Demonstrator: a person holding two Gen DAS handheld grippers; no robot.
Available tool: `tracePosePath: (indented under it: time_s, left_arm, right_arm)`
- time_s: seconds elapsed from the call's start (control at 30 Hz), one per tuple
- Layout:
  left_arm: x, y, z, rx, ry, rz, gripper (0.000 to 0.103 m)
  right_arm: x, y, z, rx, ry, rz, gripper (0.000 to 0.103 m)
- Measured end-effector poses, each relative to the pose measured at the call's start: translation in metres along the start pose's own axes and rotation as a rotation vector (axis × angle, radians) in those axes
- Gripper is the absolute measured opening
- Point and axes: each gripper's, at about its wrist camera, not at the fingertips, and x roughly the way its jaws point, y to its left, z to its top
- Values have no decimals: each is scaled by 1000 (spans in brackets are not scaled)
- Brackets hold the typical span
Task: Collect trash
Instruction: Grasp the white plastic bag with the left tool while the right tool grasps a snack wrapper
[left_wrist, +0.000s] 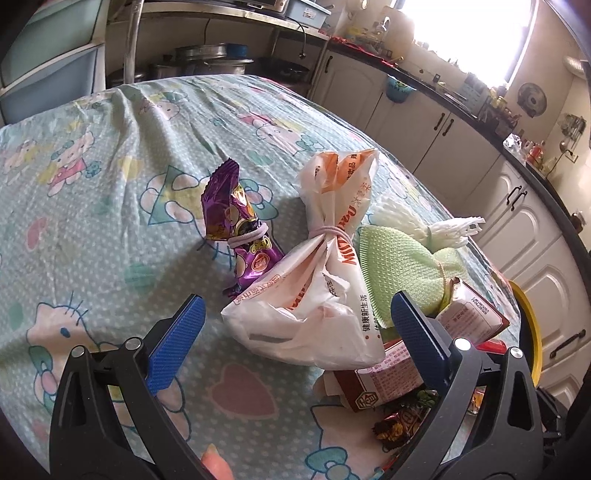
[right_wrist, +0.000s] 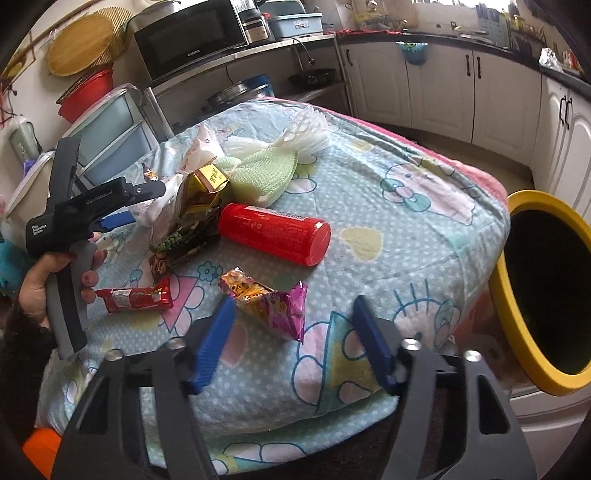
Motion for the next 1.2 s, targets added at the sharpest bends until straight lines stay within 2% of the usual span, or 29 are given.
tracePosePath:
  time_s: [0.03, 0.1, 0.13, 0.2, 0.37, 0.43, 0.57, 0.8, 0.93, 1.03, 1.2]
  left_arm:
    - [0, 1, 0, -4, 2, -5, 92]
    - [0, 3, -1, -12, 3, -12, 92]
    - [0, 5, -1, -18, 3, -13, 92]
    - [-1, 7, -1, -26, 8, -17, 92]
    - [-2, 8, -1, -25, 19, -24, 79]
    - [-2, 6, -2, -21, 24, -32, 68]
    - [-3, 3, -1, -13, 35, -31, 63]
    - [-9, 1, -2, -9, 40, -40, 46]
    - [-13, 0, -2, -2, 36, -45, 30]
    - [-18, -2, -1, 2, 26, -49, 24]
    - [-33, -8, 1, 14, -4, -74, 22]
  right_arm:
    - [0, 0, 0, 3, 5, 12, 48]
    - [1, -1, -1, 2, 20, 35, 29]
    - [2, 0, -2, -3, 27, 45, 25]
    - [1, 2, -2, -12, 29, 47, 23]
    - [-1, 6, -1, -23, 25, 55, 21]
    - [-2, 6, -1, -25, 22, 55, 21]
    - [-4, 5, 2, -23, 13, 53, 21]
    - [-8, 5, 5, -20, 1, 53, 21]
    - [-12, 4, 7, -20, -11, 53, 21]
    - [-14, 4, 9, -22, -20, 53, 21]
    - [-21, 7, 13, -27, -41, 53, 21]
